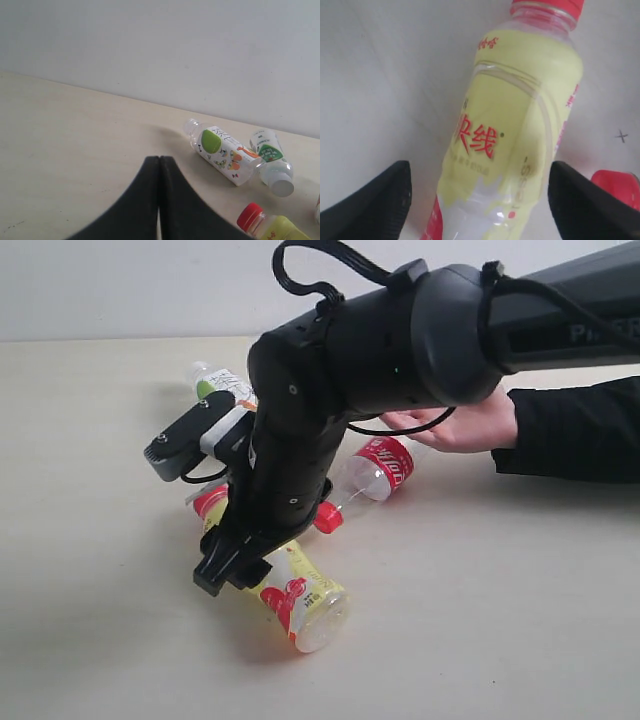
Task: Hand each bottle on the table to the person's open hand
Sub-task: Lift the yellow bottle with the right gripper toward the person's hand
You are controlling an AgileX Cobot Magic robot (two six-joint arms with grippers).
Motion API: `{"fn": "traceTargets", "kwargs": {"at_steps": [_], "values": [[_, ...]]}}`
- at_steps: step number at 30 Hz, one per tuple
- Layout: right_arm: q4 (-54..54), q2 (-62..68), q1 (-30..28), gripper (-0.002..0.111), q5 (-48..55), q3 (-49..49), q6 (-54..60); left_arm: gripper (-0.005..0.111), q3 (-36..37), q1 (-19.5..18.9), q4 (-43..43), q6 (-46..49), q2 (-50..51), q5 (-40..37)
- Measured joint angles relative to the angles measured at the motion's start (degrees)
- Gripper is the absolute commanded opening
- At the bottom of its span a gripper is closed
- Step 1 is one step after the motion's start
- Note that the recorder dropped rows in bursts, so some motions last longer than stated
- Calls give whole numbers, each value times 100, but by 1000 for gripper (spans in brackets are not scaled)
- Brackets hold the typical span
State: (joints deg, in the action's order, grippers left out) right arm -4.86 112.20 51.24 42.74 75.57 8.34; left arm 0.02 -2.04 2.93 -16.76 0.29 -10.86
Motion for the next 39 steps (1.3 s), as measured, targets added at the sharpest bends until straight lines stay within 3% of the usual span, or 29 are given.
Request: {"fn": "traceTargets", "kwargs": {"at_steps": [27, 29, 34, 35, 37, 39], "values": [[-169, 742, 0, 74, -510, 0, 10, 0, 0, 0, 0, 0, 0, -9], [-169, 745, 0, 67, -510, 0, 10, 0, 0, 0, 0, 0, 0, -9], [-192, 745, 0, 34, -510, 0, 10, 0, 0, 0, 0, 0, 0, -9], [-192, 745, 0, 17, -510, 0, 10, 0, 0, 0, 0, 0, 0, -9], [-192, 668, 0, 0, -487, 0, 10, 0, 0, 0, 0, 0, 0, -9], [-192, 458, 0, 0, -487, 0, 10, 0, 0, 0, 0, 0, 0, -9]]}}
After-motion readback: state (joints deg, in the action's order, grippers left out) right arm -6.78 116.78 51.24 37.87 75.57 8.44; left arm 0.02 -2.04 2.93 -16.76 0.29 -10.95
